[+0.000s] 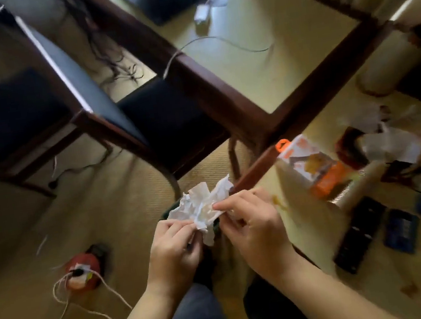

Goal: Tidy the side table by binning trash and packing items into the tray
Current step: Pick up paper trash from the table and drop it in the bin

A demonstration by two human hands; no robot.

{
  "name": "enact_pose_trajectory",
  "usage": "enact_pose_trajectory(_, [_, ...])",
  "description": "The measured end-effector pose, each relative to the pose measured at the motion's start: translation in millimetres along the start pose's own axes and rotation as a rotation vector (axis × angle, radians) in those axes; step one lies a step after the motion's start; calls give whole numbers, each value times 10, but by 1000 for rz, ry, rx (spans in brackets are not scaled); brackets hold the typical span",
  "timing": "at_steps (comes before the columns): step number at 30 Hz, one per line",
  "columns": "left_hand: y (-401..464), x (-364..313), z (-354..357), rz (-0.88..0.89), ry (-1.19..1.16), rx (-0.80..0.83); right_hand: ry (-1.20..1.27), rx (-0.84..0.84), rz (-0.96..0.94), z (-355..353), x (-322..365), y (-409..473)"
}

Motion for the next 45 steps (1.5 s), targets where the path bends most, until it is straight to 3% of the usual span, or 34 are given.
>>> enact_pose_trajectory(4, [-64,950,264,-153,10,104,-8,151,73,1043,-92,238])
enact_pose_trajectory(9, [32,1915,839,-239,2,326,40,299,447,2092,-666,278])
enact_pose_trajectory(18, [35,2772,1801,-477,-108,444,101,441,787,3261,-1745,252])
enact_pose_trajectory(24, [-83,3071,2292,-646,-215,580,110,671,919,3740,-2365,70])
enact_pose_trajectory(29, [-90,3074,2418,-677,-227,761,173,802,934,3763,-2490,-17])
enact_pose_trajectory(34, [-92,2804,2101,-637,-251,740,257,779,893,3424,-2161,-23])
enact_pose_trajectory(40, [-67,2310,1564,-711,-267,654,326,652,852,2784,-1443,-62])
enact_pose_trajectory(45, [45,1665,1061,-623,-269,580,368,532,728,1986,-766,-76])
Point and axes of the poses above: each hand's wrist, its own y-axis towards the middle knuckle, its own z-axis out of the palm, x = y × z, the point moved 2 cm from there along y, towards the middle knuckle, and after that the axes turned 9 degrees about x, right-handed, at the moved point
